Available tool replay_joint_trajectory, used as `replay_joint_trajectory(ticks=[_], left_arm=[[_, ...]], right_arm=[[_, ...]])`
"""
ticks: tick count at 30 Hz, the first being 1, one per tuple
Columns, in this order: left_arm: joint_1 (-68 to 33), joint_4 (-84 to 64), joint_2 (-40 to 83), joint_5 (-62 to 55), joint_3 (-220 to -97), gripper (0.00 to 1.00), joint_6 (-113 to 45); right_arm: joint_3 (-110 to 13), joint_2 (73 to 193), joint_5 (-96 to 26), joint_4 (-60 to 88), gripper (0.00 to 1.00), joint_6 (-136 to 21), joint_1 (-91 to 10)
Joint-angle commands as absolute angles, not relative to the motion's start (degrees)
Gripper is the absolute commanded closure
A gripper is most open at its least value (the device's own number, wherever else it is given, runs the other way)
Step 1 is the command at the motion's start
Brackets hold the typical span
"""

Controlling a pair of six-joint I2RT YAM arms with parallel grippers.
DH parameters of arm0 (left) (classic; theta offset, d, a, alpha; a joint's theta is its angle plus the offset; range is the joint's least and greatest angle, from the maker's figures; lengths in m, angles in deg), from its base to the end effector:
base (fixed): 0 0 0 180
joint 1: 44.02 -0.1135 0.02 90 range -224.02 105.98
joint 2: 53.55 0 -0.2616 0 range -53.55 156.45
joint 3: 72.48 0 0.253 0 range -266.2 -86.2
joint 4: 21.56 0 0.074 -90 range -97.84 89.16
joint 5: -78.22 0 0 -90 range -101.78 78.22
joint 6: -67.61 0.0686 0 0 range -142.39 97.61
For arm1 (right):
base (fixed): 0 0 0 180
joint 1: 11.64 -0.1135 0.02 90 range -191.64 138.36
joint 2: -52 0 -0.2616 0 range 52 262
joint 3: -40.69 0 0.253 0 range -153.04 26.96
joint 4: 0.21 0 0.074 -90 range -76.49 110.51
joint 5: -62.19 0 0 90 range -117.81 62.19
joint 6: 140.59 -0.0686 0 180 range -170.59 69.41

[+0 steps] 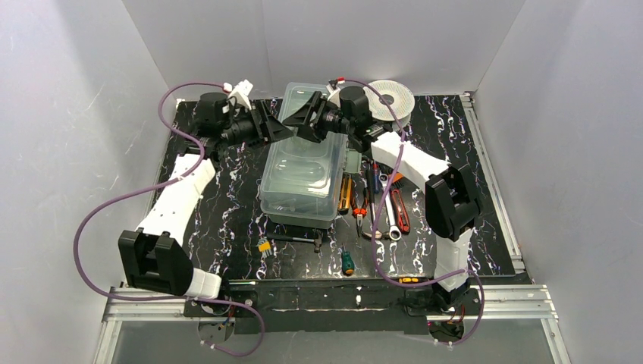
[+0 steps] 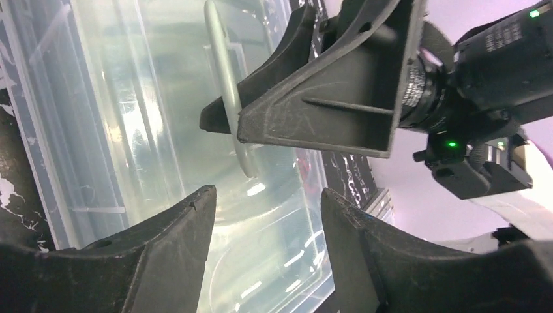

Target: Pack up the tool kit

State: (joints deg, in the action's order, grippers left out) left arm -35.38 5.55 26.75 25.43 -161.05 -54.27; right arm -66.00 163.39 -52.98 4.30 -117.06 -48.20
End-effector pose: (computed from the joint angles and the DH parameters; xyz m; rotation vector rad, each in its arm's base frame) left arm 0.3379 -0.0933 0.3662 0.0664 1.9794 -1.0850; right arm 0.3858 0.3224 0.3146 0.1498 2.0400 1.6177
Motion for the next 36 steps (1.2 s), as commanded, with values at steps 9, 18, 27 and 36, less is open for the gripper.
replay_joint_trajectory(ticks=[9, 18, 27, 36], left_arm=[[-31.64, 8.84, 30.52, 18.49, -163.29, 0.41, -51.28], [-31.72, 10.19, 35.11, 20.17, -168.43, 0.48, -47.74], [-31.97, 15.16, 37.03, 17.09, -172.5, 0.47, -46.51], [-41.77, 8.87, 28.2, 19.69, -164.49, 0.45, -52.14]], right_arm=[[-63.52, 159.25, -53.09, 3.63, 0.29, -120.36, -46.92], [-60.72, 161.24, -58.17, -4.48, 0.29, -126.7, -45.19], [-60.56, 161.22, -57.23, -3.15, 0.3, -127.13, -44.25], [-72.89, 158.33, -35.91, 31.6, 0.33, -115.2, -46.6]])
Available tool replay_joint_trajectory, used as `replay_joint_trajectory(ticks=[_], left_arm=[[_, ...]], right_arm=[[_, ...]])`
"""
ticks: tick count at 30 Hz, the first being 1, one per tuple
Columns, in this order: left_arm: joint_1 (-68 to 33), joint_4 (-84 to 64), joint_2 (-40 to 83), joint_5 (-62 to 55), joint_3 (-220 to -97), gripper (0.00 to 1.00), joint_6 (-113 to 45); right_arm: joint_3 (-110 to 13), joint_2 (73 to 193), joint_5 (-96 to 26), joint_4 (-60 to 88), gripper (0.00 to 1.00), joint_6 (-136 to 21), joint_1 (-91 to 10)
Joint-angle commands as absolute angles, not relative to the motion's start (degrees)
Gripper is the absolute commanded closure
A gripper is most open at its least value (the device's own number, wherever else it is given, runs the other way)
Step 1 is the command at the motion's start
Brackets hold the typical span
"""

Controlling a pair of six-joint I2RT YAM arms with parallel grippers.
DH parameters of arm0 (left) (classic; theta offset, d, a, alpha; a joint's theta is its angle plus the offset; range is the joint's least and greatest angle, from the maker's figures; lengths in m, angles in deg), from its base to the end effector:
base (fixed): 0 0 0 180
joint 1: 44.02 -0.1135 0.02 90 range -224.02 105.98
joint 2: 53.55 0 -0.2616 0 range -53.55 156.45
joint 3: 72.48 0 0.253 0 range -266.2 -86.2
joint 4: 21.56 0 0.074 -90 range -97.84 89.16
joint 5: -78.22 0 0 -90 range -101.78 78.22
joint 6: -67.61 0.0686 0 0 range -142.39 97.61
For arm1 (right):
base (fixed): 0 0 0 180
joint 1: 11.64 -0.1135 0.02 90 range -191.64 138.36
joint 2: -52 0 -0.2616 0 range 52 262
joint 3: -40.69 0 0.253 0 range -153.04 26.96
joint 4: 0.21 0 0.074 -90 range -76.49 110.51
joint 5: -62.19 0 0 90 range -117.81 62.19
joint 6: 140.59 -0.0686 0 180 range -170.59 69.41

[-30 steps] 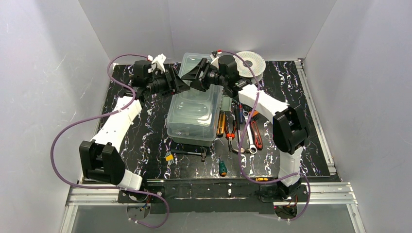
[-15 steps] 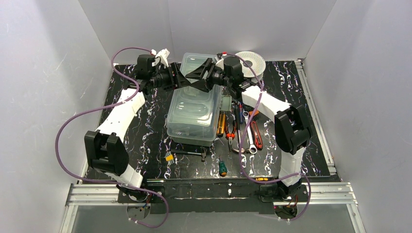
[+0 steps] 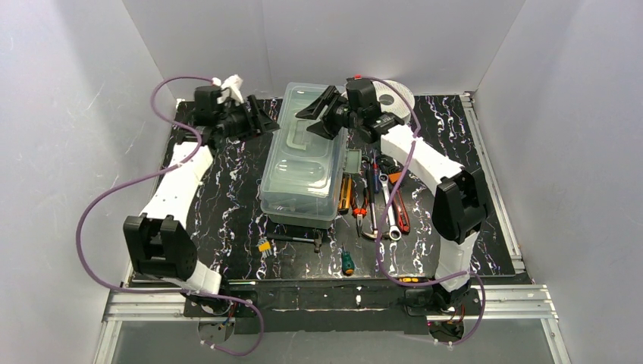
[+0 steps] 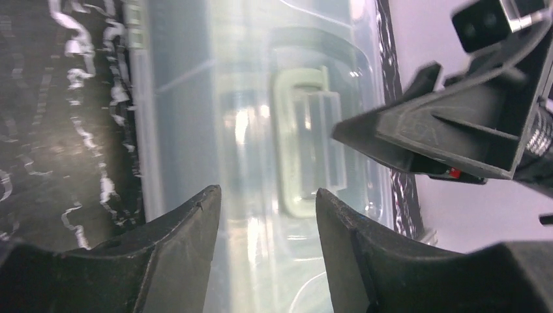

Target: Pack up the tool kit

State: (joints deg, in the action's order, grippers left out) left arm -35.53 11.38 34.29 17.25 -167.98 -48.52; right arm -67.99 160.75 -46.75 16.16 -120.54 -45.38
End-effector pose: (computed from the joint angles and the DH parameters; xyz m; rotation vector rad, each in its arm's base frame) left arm 0.3729 -0.0893 0.3514 0.0179 2.0659 -0.8883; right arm 0.3953 0.2908 0.3216 0.4111 2.1156 1.4775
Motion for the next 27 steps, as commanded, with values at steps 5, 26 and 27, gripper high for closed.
replay_joint_trajectory(ticks=[5, 26, 27], left_arm=[[-47.18, 8.53, 29.6, 23.74, -162.44, 0.45, -54.03], [-47.63, 12.6, 34.69, 31.65, -166.53, 0.44, -54.08], [-47.63, 12.6, 34.43, 31.9, -166.79, 0.44, -54.25]], right_arm=[[-84.33, 164.75, -30.66, 41.9, 0.32, -111.34, -49.98], [-93.84, 174.64, -42.62, 30.14, 0.32, -106.85, -54.39], [-91.58, 173.64, -44.08, 27.04, 0.32, -107.86, -54.09]])
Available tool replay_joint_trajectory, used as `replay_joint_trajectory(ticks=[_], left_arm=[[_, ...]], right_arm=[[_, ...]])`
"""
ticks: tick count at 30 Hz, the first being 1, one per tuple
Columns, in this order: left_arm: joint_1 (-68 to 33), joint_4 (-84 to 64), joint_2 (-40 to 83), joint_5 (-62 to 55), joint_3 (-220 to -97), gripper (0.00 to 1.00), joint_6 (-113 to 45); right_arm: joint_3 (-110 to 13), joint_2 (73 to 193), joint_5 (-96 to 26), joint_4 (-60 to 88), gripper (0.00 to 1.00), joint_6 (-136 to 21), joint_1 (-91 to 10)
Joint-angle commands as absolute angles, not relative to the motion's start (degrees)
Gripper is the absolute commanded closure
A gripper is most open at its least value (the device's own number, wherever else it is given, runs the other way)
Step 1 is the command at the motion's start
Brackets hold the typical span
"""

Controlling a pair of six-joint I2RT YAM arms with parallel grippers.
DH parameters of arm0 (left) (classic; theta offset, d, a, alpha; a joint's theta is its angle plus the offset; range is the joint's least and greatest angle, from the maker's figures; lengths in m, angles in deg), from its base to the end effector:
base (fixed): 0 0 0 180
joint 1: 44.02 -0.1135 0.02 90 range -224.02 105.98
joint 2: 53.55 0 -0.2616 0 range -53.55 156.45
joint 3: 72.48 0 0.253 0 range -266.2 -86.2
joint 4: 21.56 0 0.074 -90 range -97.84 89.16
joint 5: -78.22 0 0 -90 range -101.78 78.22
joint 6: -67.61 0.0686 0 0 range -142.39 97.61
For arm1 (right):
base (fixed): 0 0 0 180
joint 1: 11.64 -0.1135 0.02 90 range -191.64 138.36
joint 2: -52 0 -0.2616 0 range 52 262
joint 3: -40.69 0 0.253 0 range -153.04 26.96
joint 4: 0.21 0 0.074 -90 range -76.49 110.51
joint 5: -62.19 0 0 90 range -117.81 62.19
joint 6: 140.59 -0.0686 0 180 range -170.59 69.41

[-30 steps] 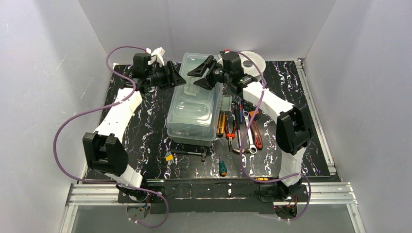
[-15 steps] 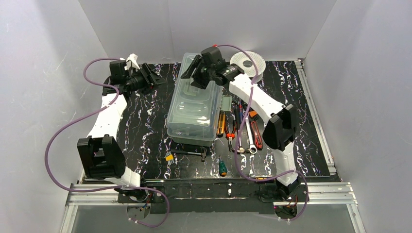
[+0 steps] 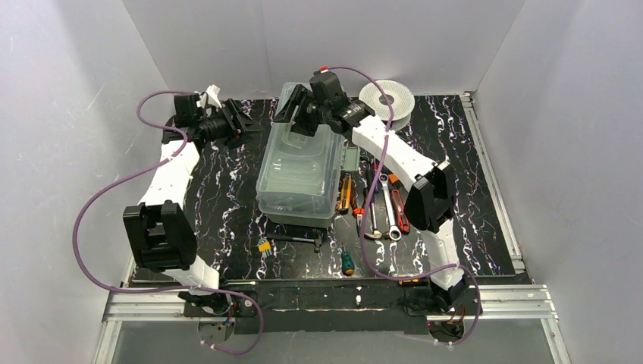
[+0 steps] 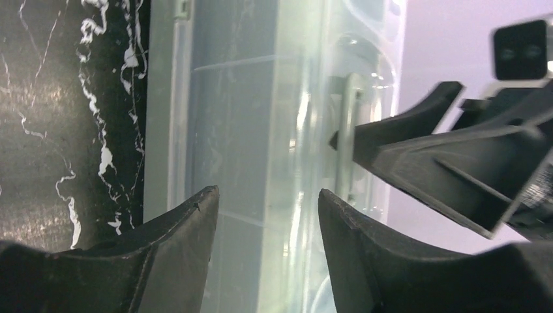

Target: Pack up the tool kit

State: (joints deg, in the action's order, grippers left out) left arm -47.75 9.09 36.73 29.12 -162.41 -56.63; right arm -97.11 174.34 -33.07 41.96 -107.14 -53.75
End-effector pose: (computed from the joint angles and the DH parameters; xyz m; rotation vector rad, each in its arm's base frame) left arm 0.3843 -0.0200 0.3087 -0.2639 2.1270 -1.0666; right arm 0.3896 0.3607 0.3380 0.2190 2.2343 1.1162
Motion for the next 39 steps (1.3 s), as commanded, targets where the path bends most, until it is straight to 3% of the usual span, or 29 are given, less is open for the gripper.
replay_joint_trajectory(ticks=[1, 11, 39], left_arm=[[-47.5, 12.57, 33.97, 31.86, -167.03, 0.44, -54.24], [-41.22, 15.04, 31.44, 27.58, -168.96, 0.51, -52.18], [-41.94, 22.3, 40.16, 31.39, -178.36, 0.46, -48.84]], right_arm=[[-89.4, 172.65, -45.74, 23.58, 0.31, -108.71, -53.9], [-80.01, 167.86, -50.86, 9.83, 0.3, -113.41, -52.62], [-74.64, 167.36, -63.19, -1.62, 0.25, -118.66, -49.7]])
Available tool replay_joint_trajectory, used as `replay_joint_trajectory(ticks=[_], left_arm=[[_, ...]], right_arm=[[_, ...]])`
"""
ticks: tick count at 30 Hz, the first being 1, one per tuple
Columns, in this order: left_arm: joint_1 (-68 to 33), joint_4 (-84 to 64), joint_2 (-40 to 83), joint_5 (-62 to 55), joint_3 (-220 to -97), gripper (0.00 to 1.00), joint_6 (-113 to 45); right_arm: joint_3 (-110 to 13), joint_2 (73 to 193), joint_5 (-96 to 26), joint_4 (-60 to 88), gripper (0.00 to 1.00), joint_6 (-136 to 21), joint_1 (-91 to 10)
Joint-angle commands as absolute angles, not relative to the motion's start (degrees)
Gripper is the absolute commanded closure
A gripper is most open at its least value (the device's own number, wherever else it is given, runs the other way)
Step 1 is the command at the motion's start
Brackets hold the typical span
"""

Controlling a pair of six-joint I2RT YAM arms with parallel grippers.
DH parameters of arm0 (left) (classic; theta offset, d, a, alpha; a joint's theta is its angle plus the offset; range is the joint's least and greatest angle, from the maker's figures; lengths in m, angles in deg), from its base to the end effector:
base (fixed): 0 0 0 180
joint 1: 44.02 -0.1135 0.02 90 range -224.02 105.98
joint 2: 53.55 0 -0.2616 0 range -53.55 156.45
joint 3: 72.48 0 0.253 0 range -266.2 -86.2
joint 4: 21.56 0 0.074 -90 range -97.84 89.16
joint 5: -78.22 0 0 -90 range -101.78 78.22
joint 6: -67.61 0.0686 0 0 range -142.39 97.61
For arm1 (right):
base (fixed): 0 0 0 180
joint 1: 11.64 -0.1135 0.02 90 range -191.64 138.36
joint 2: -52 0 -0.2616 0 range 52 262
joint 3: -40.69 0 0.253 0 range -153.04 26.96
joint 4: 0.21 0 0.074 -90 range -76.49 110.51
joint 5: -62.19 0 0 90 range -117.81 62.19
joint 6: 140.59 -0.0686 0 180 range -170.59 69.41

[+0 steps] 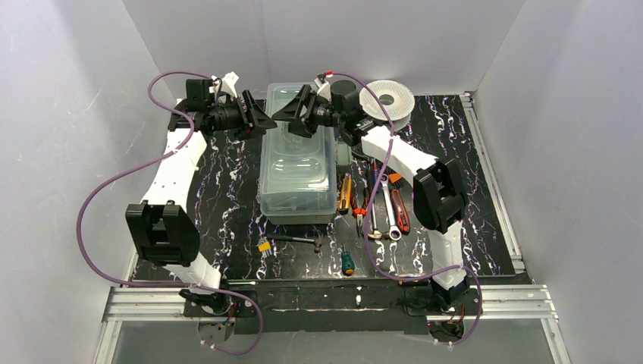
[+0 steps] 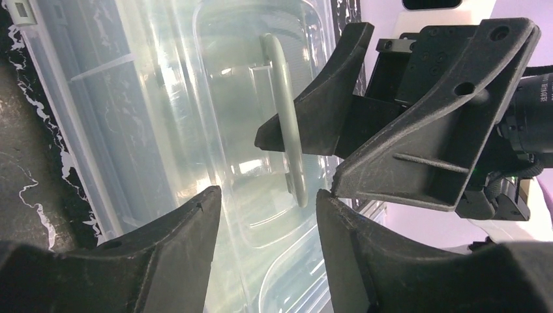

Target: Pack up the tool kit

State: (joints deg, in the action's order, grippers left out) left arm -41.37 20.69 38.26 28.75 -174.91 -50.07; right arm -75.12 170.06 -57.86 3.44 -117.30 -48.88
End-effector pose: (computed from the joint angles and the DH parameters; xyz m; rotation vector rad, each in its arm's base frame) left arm 0.3819 -0.0623 0.3554 -0.0324 2.1530 -1.0597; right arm 0.4000 0.3472 0.3207 0.0395 2.0120 1.7131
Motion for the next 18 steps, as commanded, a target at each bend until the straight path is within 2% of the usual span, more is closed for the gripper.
replay_joint_trajectory(ticks=[1, 5, 10, 13, 16, 18], left_arm=[[-42.0, 22.3, 40.95, 32.11, -178.78, 0.45, -49.02], [-42.03, 21.41, 43.0, 32.89, -180.4, 0.4, -50.23], [-43.87, 21.68, 44.84, 32.43, -184.28, 0.41, -53.49], [-47.34, 20.36, 44.05, 31.52, -183.94, 0.46, -56.27], [-48.68, 17.24, 42.22, 30.43, -181.74, 0.55, -58.74], [-48.4, 15.05, 42.12, 30.89, -181.5, 0.56, -60.02]], right_arm=[[-74.24, 167.13, -63.44, -2.06, 0.25, -119.0, -49.7], [-72.64, 166.51, -64.18, -4.43, 0.28, -120.25, -49.46], [-70.53, 166.05, -64.6, -7.13, 0.31, -121.03, -49.33], [-70.59, 166.11, -64.72, -7.06, 0.31, -121.02, -49.26], [-70.68, 166.08, -64.85, -7.0, 0.32, -120.63, -49.13], [-70.68, 166.04, -65.18, -6.89, 0.32, -119.99, -49.13]])
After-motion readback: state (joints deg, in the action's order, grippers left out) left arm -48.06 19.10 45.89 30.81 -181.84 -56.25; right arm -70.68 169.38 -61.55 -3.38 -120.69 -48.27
